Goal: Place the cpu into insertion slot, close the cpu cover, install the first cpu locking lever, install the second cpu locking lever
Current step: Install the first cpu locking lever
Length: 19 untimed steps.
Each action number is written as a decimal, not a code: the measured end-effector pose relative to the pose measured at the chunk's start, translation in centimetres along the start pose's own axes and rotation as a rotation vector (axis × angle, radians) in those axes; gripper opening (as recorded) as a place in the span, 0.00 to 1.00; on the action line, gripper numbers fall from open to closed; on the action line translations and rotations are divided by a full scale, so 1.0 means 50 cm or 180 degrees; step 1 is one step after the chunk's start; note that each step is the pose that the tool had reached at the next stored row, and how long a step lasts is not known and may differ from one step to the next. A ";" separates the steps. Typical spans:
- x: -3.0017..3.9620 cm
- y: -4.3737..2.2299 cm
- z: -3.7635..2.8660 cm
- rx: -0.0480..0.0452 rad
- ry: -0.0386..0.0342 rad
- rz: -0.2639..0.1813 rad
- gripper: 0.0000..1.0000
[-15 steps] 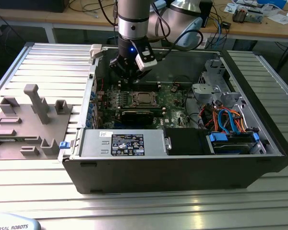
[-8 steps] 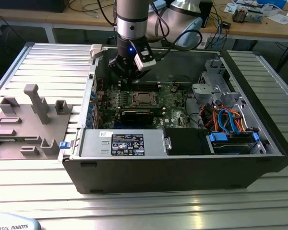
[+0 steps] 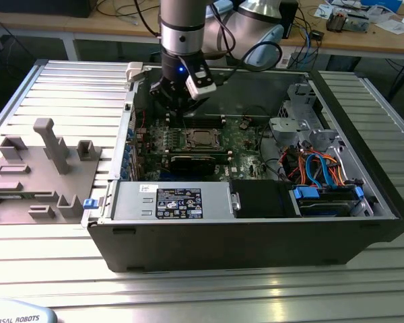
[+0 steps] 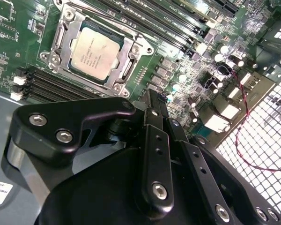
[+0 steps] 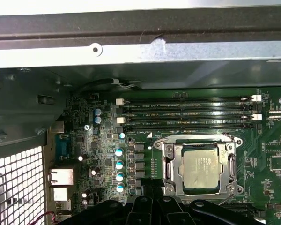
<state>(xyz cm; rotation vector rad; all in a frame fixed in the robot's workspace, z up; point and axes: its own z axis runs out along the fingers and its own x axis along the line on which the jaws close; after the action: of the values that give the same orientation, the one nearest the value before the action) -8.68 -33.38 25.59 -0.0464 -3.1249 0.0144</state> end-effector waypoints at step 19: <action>0.027 0.030 0.003 -0.0020 0.0000 -0.0030 0.11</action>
<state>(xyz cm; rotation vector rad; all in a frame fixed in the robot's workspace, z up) -10.00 -31.81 25.47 -0.0317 -3.1251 0.0046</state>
